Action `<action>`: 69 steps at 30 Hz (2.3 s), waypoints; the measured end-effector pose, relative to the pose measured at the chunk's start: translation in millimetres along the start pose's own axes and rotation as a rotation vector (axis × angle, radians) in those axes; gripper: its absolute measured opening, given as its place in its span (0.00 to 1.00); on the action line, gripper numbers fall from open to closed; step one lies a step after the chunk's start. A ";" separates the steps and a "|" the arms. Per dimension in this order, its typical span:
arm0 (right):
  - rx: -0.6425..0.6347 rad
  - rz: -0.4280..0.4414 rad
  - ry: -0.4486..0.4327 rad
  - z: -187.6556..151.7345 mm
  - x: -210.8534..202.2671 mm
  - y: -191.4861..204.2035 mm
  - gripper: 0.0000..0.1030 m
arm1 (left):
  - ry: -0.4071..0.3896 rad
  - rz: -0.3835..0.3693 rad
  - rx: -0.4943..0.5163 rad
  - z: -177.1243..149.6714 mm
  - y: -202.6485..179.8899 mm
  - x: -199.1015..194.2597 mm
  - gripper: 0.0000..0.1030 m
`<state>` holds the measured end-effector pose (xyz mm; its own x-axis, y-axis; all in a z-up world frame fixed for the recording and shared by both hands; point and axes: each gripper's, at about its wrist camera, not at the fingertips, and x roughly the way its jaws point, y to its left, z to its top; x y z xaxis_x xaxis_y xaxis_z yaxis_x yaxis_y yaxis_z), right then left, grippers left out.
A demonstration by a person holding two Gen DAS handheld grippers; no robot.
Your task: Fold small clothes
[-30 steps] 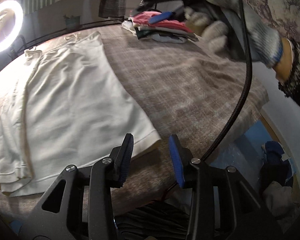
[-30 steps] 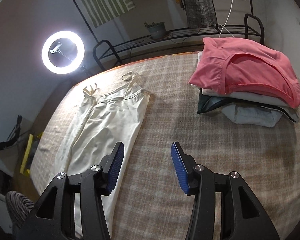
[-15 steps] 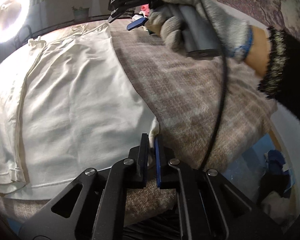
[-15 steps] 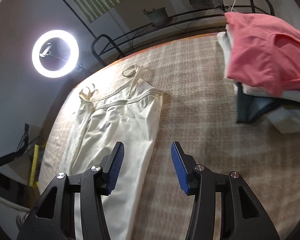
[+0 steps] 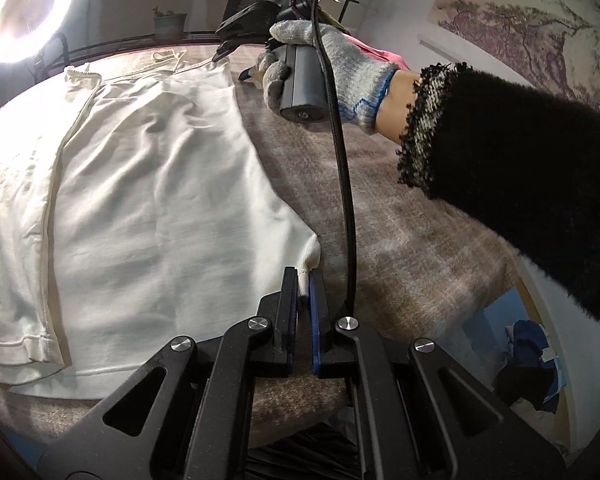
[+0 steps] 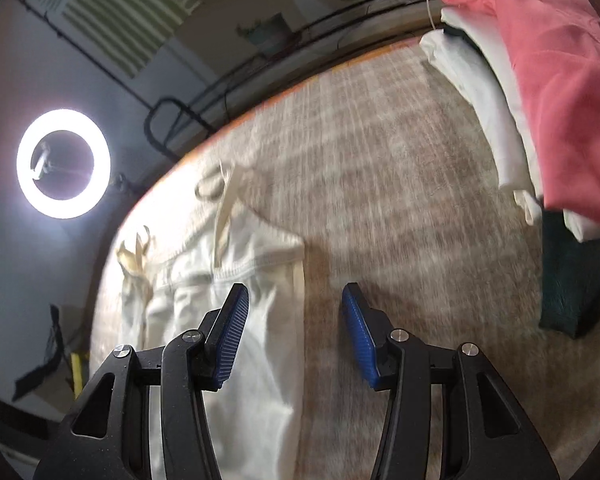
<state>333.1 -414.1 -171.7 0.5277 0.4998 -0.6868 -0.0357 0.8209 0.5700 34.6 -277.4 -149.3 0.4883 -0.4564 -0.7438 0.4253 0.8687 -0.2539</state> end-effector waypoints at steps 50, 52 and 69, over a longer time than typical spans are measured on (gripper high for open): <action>-0.316 -0.126 0.103 -21.8 56.2 178.5 0.05 | -0.046 0.095 -0.274 -35.1 133.8 -75.8 0.06; -0.313 -0.100 0.085 -27.6 27.0 173.3 0.05 | -0.053 0.091 -0.262 -39.1 134.7 -88.0 0.07; -0.201 -0.067 0.225 -232.9 -102.4 113.4 0.33 | 0.023 0.190 -0.368 -43.6 200.8 -126.7 0.37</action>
<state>77.4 -307.8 -141.8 0.3342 0.4731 -0.8151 -0.1867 0.8810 0.4348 24.8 -36.7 -133.0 0.5127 -0.2802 -0.8116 0.0260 0.9499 -0.3115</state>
